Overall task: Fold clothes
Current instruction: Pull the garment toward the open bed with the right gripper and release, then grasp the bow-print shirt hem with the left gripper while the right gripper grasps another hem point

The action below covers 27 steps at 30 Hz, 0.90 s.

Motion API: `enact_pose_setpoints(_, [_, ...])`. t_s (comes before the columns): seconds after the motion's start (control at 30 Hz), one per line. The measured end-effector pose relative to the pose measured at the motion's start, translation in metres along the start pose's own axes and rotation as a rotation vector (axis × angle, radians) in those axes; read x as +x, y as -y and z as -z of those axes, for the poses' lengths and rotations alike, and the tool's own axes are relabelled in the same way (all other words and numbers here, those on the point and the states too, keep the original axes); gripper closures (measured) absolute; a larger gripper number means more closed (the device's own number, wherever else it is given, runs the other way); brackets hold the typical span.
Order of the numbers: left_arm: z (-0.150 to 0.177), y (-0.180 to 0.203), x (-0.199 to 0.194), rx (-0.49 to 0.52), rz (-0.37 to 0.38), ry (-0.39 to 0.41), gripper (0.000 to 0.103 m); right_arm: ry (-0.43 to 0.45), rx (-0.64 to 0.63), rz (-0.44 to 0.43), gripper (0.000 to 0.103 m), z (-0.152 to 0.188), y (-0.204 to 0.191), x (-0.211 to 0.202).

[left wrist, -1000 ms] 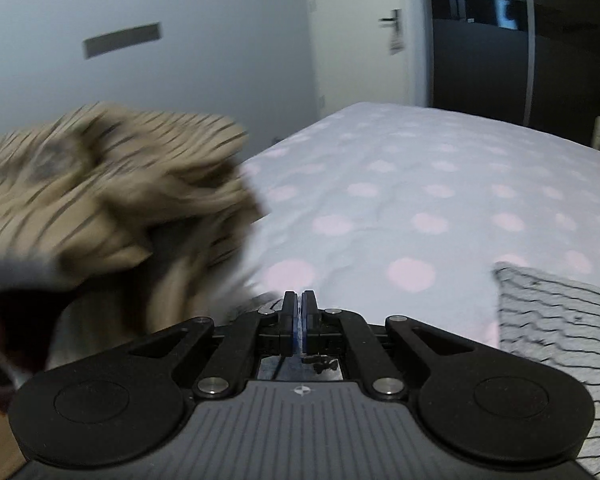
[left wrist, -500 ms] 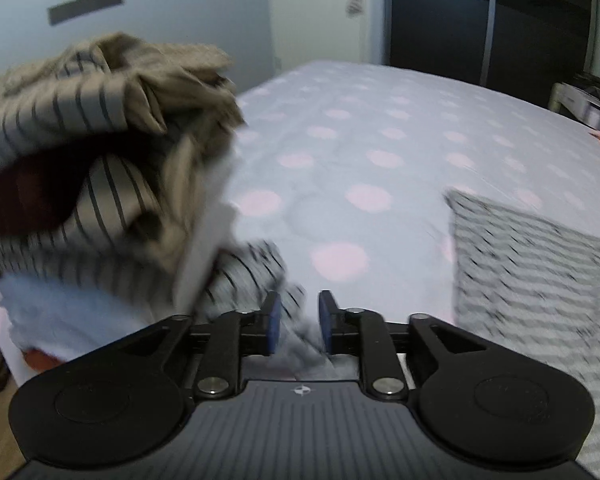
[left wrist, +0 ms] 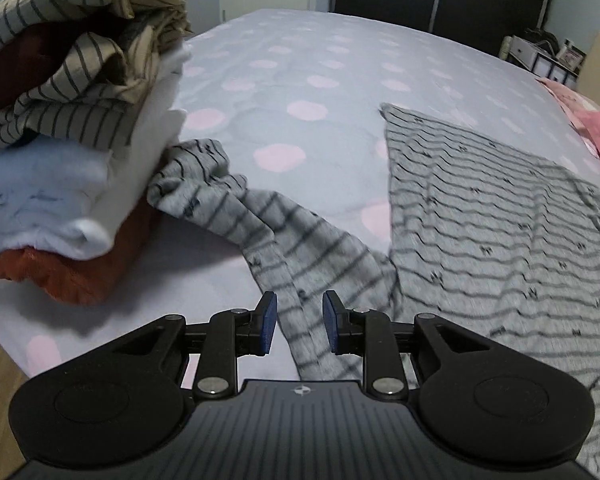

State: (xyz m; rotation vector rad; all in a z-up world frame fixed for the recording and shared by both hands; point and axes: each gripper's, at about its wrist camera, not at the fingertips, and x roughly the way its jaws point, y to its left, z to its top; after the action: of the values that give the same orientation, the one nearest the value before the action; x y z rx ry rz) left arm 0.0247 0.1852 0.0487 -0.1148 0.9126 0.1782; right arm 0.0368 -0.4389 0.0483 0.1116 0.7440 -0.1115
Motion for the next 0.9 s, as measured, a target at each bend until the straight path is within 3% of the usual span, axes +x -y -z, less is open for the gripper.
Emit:
enact_pose_setpoints(0.27, [0.024, 0.031, -0.035, 0.081, 0.113, 0.028, 0.077, -0.087, -0.127, -0.316, 0.064, 0.019, -0.062, -0.065])
enact_pose_setpoints(0.33, [0.034, 0.044, -0.044, 0.104, 0.139, 0.031, 0.064, -0.103, -0.205, -0.364, 0.054, 0.026, -0.080, -0.086])
enact_pose_setpoints(0.4, [0.045, 0.055, -0.048, 0.129, 0.157, 0.019, 0.057, -0.126, -0.243, -0.366, 0.050, 0.036, -0.094, -0.096])
enact_pose_setpoints(0.53, [0.066, 0.067, -0.041, 0.165, 0.150, -0.037, 0.057, -0.221, -0.194, -0.361, 0.051, 0.063, -0.106, -0.079])
enact_pose_setpoints(0.63, [0.076, 0.066, -0.019, 0.155, 0.095, -0.097, 0.057, -0.287, -0.150, -0.343, 0.056, 0.087, -0.112, -0.047])
enact_pose_setpoints(0.73, [0.082, 0.058, 0.010, 0.131, 0.052, -0.162, 0.057, -0.315, -0.108, -0.281, 0.070, 0.100, -0.111, -0.008])
enact_pose_setpoints(0.9, [0.094, 0.039, 0.045, 0.041, 0.060, -0.242, 0.057, -0.322, 0.029, -0.245, 0.072, 0.101, -0.094, 0.033])
